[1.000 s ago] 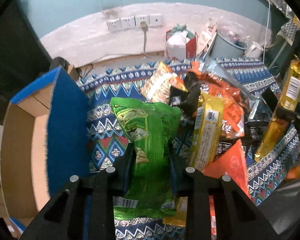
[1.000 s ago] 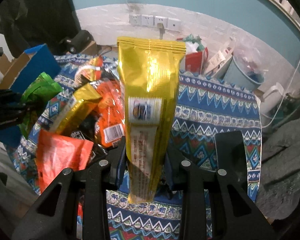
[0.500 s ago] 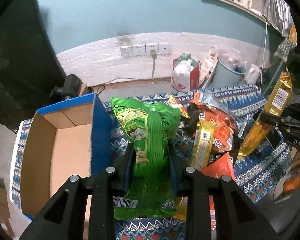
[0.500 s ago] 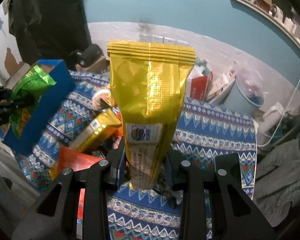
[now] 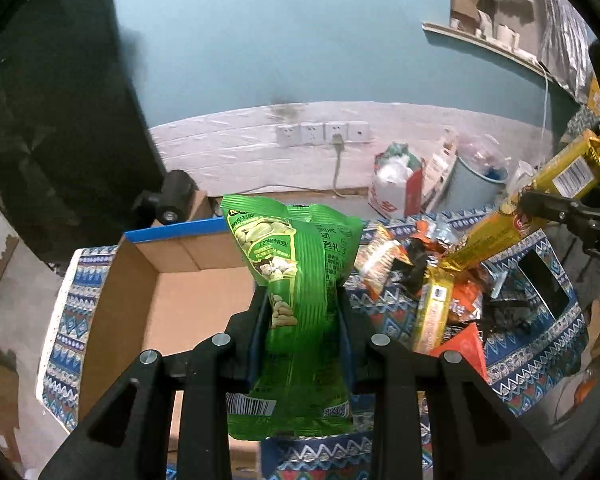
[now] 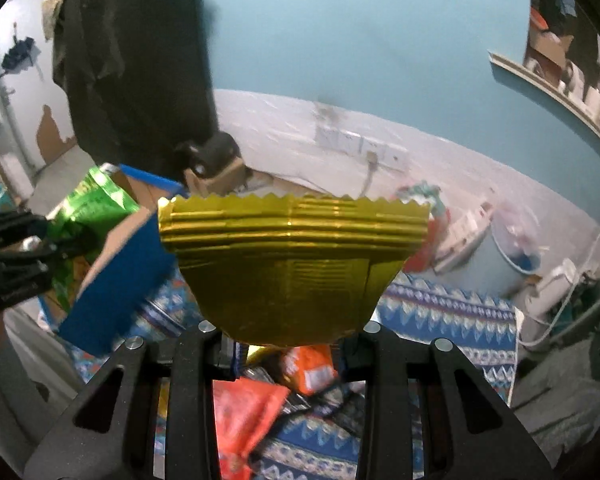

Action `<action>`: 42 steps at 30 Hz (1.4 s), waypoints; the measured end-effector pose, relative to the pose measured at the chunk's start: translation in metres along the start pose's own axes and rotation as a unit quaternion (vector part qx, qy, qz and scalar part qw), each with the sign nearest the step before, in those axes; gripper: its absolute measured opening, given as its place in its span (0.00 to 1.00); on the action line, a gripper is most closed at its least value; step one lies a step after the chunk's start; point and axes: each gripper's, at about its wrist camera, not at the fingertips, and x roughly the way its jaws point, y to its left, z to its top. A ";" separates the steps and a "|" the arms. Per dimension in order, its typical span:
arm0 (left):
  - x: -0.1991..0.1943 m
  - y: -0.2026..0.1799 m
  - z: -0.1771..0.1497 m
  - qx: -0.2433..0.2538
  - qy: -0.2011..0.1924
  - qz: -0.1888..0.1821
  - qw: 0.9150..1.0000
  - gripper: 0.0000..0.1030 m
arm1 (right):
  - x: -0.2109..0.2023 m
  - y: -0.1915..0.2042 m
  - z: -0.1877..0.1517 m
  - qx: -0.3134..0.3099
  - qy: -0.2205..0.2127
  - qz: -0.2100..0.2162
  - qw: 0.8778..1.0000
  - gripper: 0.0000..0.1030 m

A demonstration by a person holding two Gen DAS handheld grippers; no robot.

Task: Organize snacks
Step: 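Carry the green chip bag into the box with the left tool while the right tool carries the wafer bar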

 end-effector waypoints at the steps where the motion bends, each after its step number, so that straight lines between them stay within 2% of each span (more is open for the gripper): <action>1: -0.001 0.005 0.000 -0.004 0.000 0.001 1.000 0.30 | 0.001 0.005 0.004 -0.002 -0.002 0.004 1.000 0.29; 13: -0.010 0.070 -0.014 -0.058 -0.005 0.038 0.998 0.30 | 0.021 0.074 0.046 -0.027 -0.011 0.074 0.997 0.29; 27: 0.016 0.146 -0.046 -0.127 0.028 0.077 0.989 0.30 | 0.046 0.151 0.072 -0.059 -0.001 0.145 0.988 0.29; 34: 0.044 0.164 -0.064 -0.146 0.064 0.084 0.984 0.30 | 0.071 0.186 0.073 -0.073 0.029 0.167 0.983 0.29; 42: 0.053 0.178 -0.075 -0.169 0.081 0.086 0.978 0.32 | 0.104 0.210 0.060 -0.082 0.086 0.178 0.977 0.29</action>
